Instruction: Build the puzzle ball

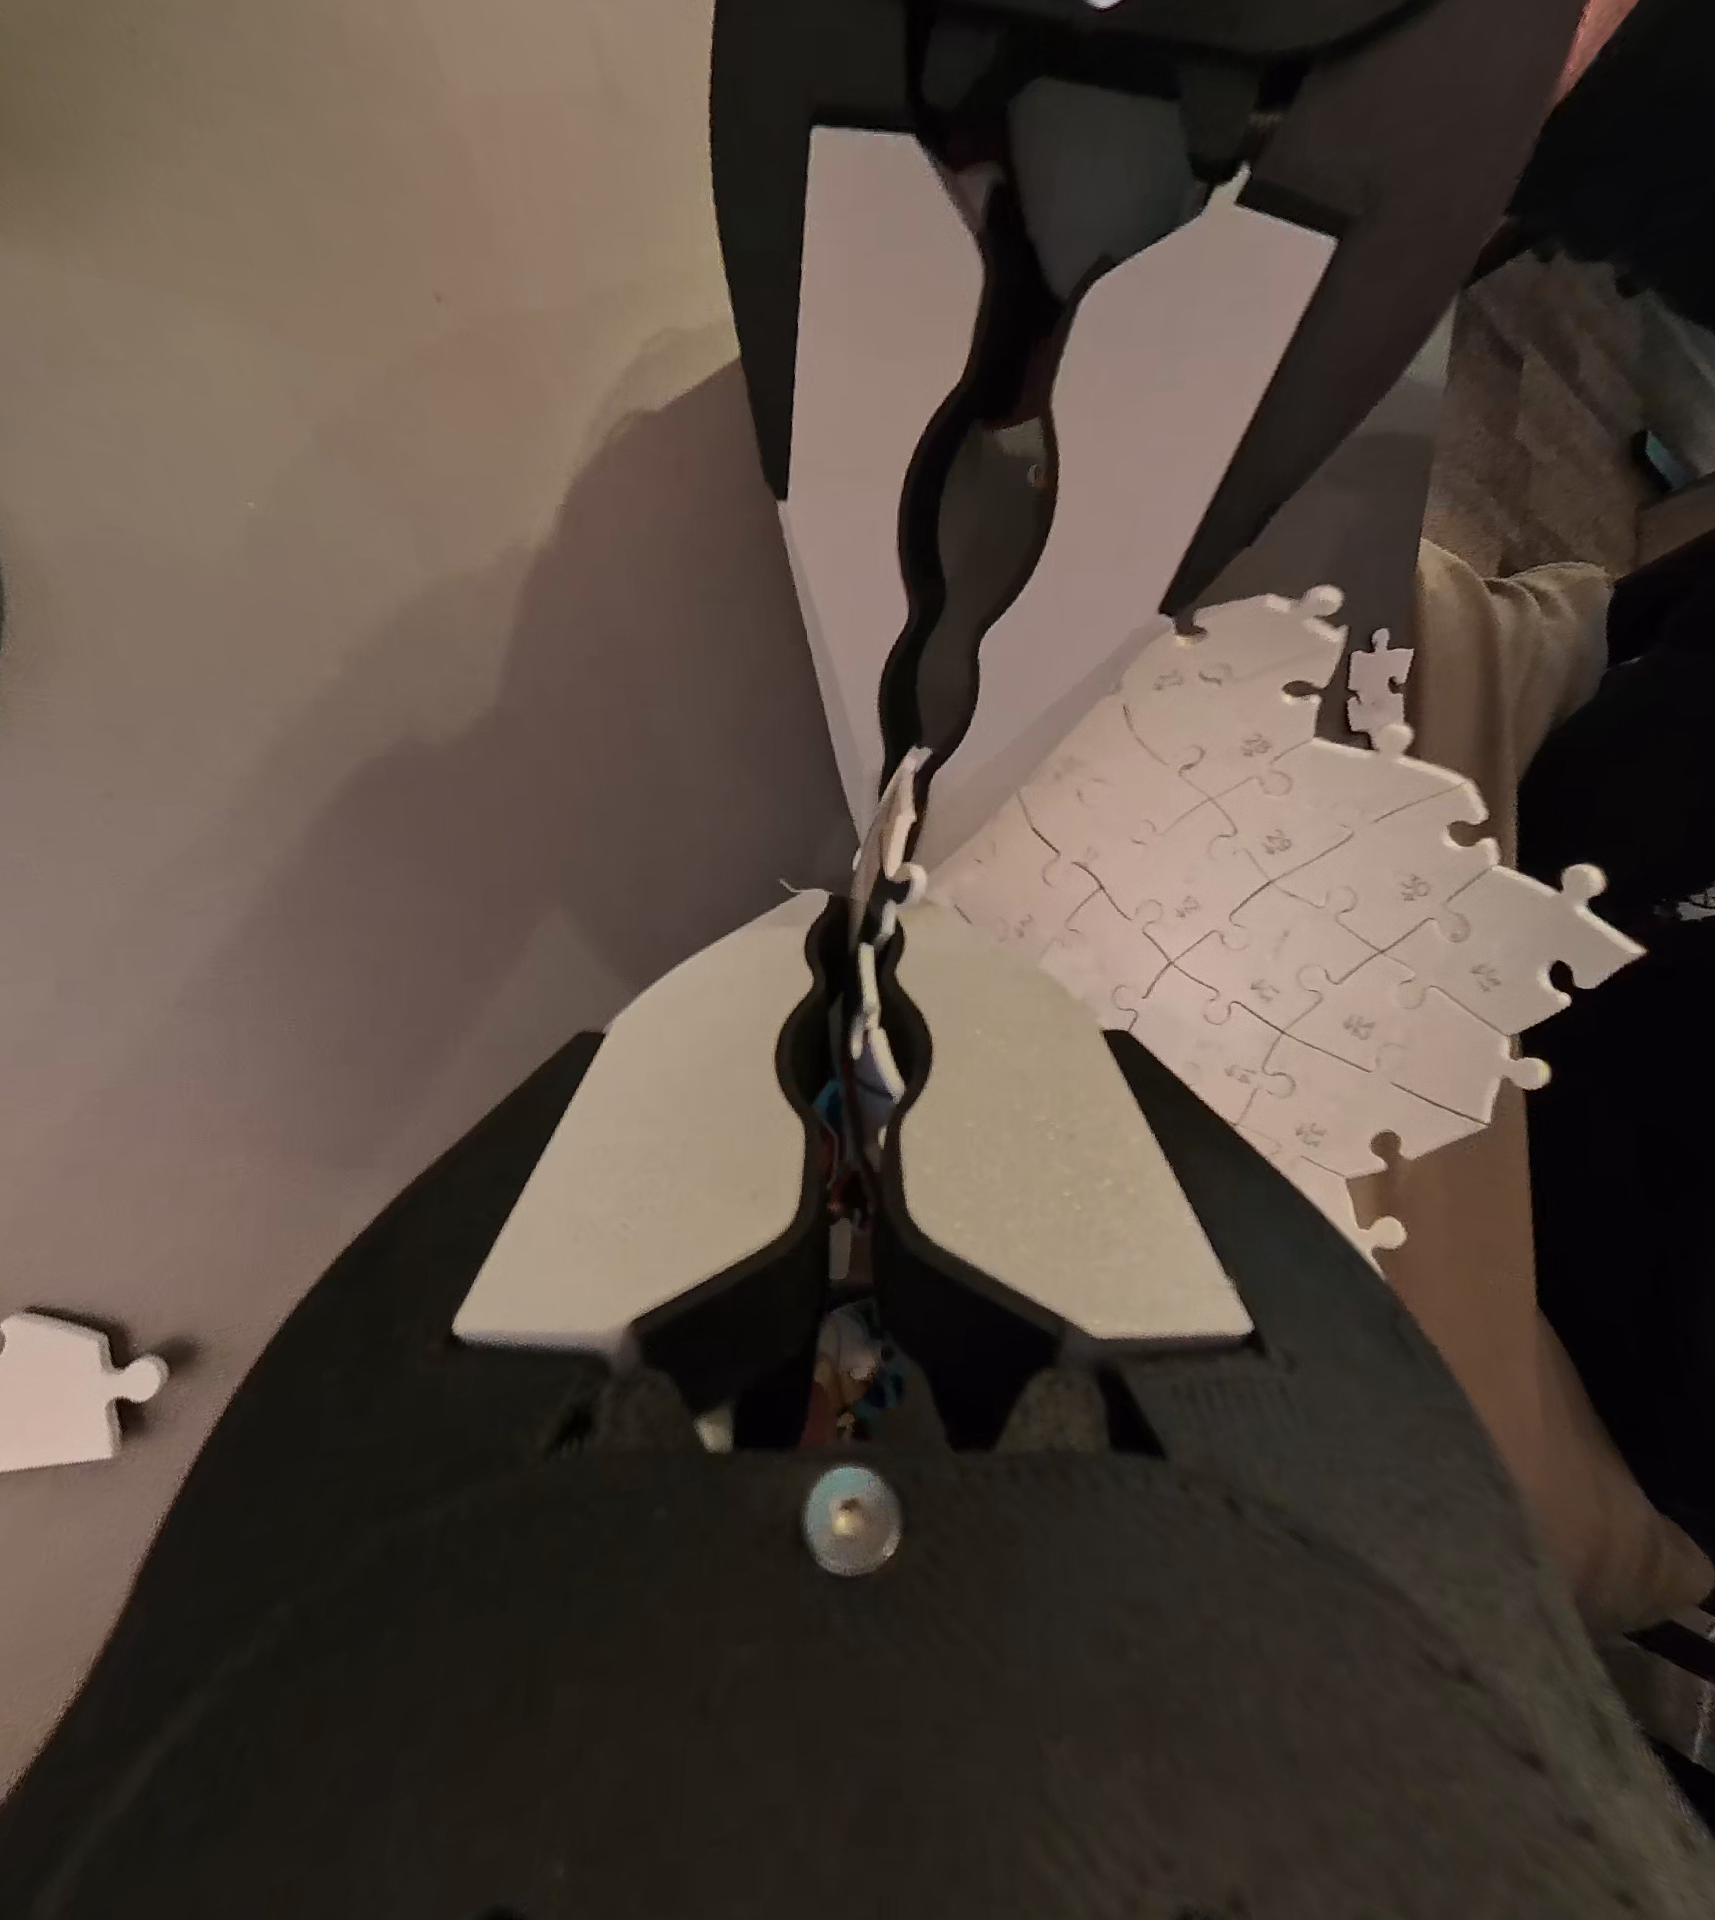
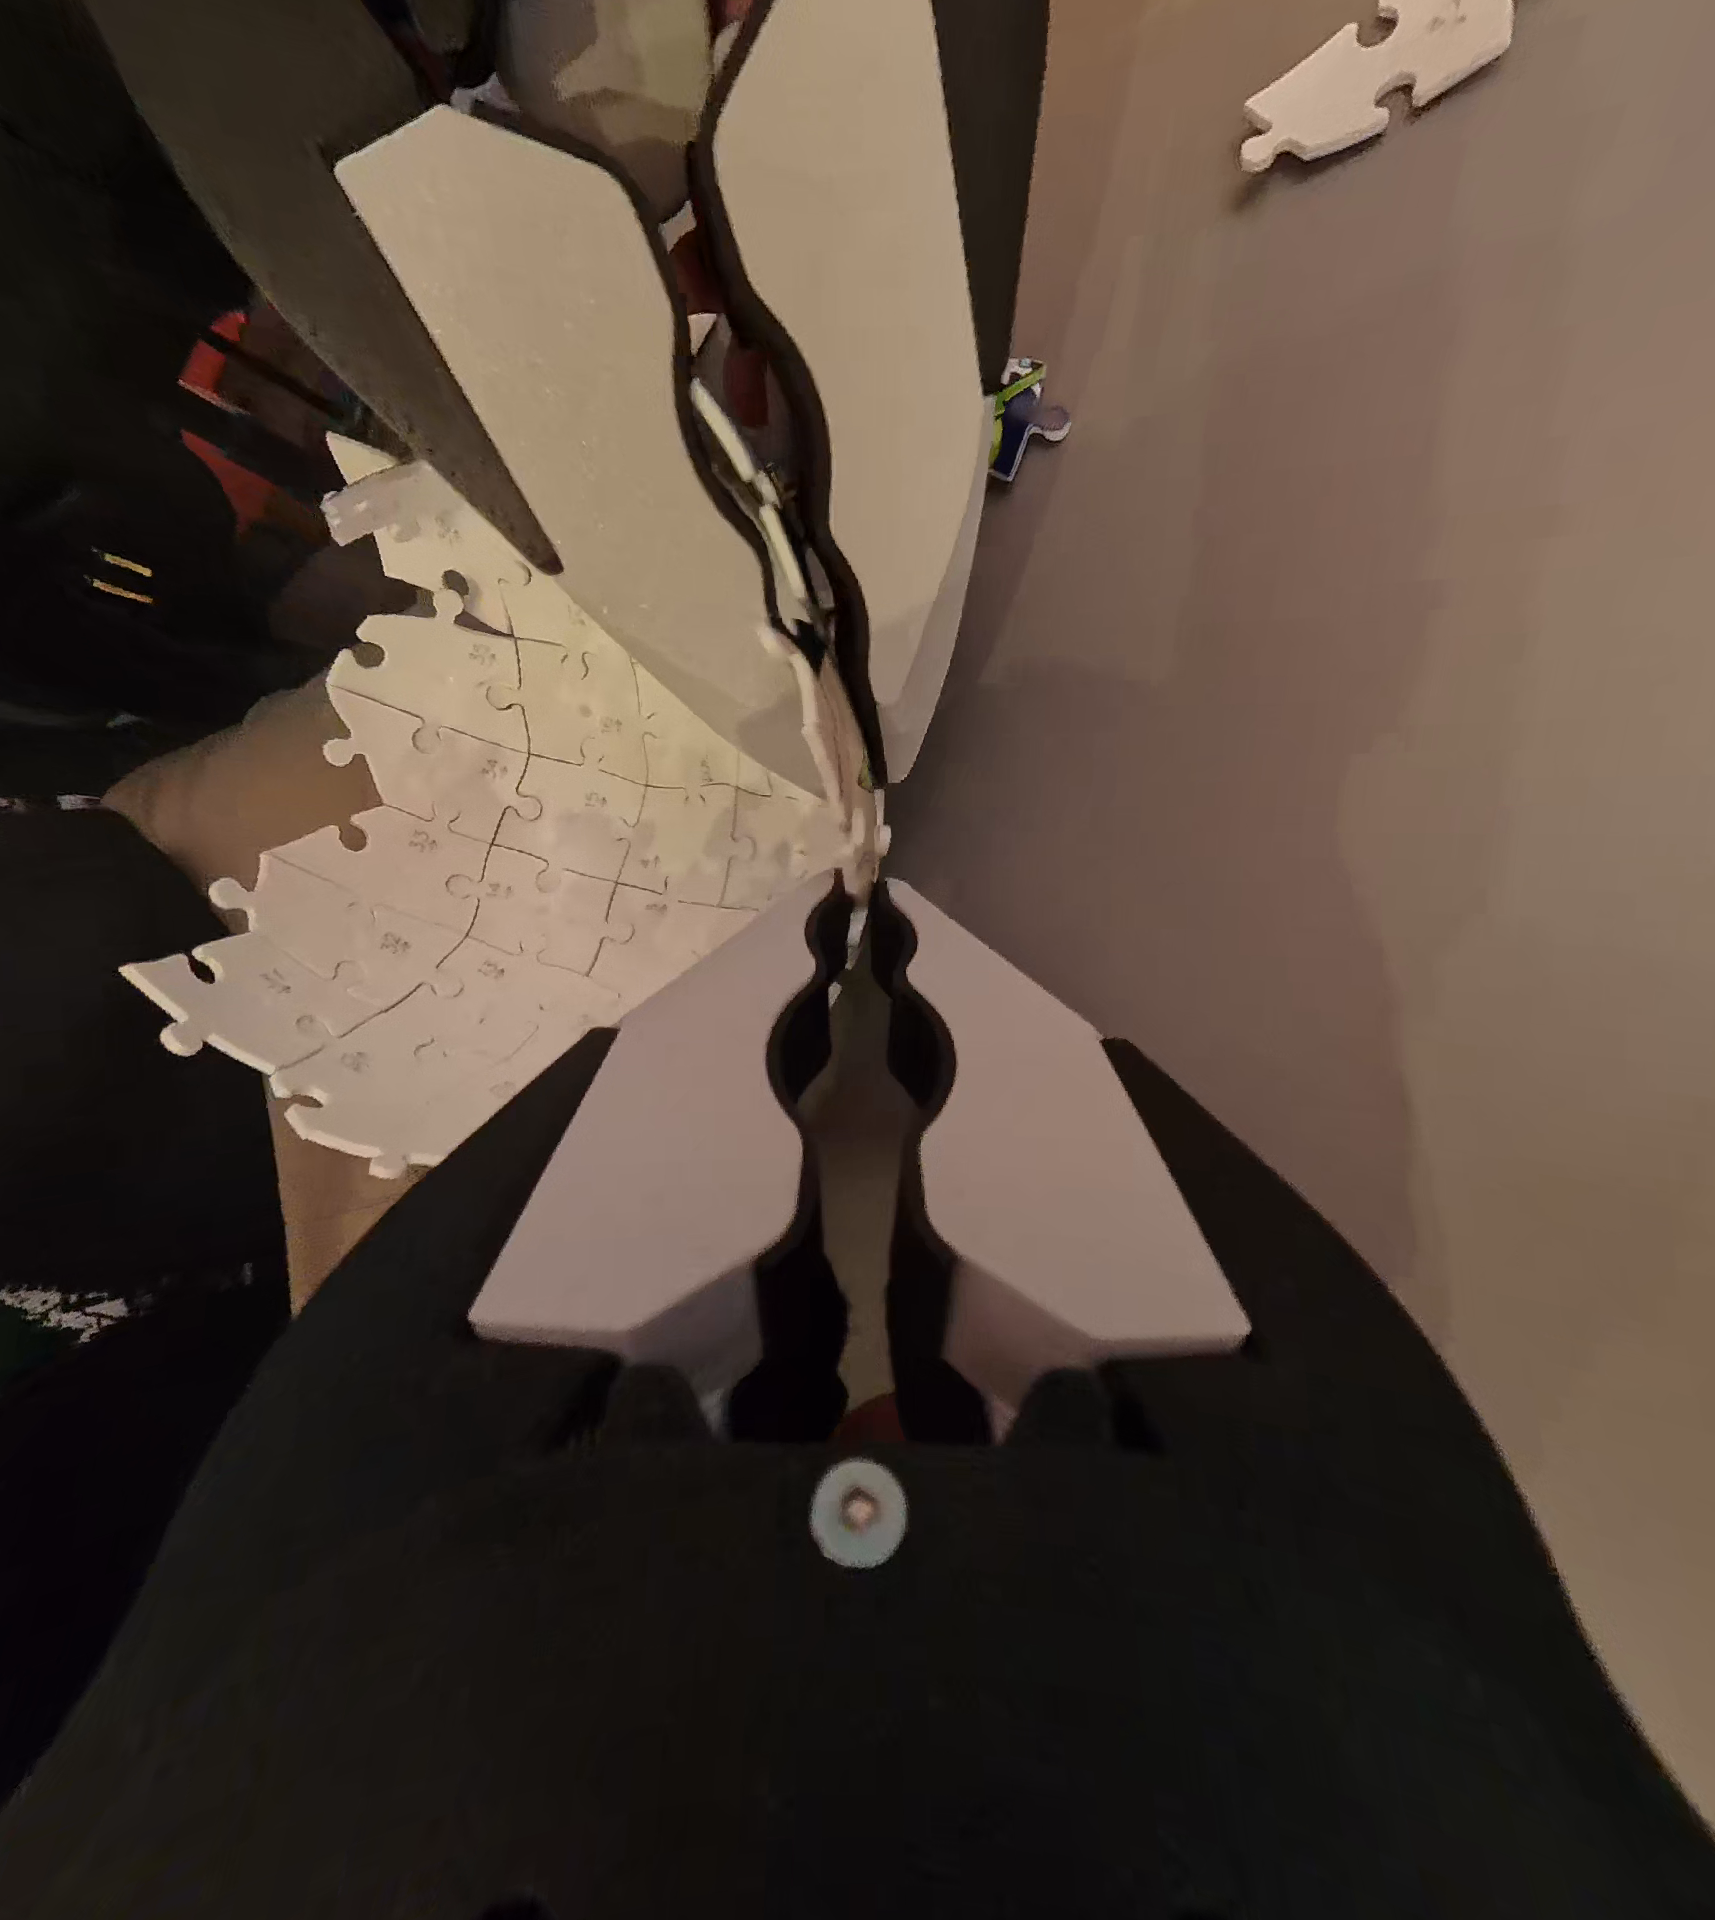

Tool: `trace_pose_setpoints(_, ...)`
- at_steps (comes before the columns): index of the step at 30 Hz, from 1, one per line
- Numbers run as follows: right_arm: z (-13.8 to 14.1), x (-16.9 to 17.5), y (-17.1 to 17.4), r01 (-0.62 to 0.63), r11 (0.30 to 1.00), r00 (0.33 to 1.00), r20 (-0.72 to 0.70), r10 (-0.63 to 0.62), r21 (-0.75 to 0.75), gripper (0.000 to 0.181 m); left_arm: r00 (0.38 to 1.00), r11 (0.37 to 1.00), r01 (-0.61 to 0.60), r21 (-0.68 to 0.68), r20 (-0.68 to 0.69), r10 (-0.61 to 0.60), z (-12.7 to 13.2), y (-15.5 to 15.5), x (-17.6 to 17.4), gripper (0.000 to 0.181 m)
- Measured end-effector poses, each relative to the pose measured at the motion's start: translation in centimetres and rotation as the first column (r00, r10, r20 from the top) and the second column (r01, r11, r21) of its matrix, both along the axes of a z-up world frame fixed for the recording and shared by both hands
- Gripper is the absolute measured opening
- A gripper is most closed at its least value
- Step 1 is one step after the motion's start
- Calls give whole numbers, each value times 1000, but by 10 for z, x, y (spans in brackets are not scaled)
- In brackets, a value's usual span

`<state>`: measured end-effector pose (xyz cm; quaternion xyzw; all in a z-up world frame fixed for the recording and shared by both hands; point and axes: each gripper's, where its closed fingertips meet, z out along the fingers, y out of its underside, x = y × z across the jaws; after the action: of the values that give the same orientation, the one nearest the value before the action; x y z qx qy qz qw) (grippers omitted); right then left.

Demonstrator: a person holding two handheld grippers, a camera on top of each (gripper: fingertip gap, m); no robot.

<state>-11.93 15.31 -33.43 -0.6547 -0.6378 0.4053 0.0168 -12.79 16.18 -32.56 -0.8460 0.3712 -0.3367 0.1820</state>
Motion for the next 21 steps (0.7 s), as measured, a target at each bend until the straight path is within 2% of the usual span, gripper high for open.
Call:
trace_pose_setpoints(14,3,-3,-2,-34,999,997,-64,36,39,1,997,998,-13,-57,81,18,1,-3,-5,3)
trace_pose_setpoints(21,3,-5,-4,-62,994,995,-75,68,85,1,999,998,-3,-64,53,6,0,-5,-6,3)
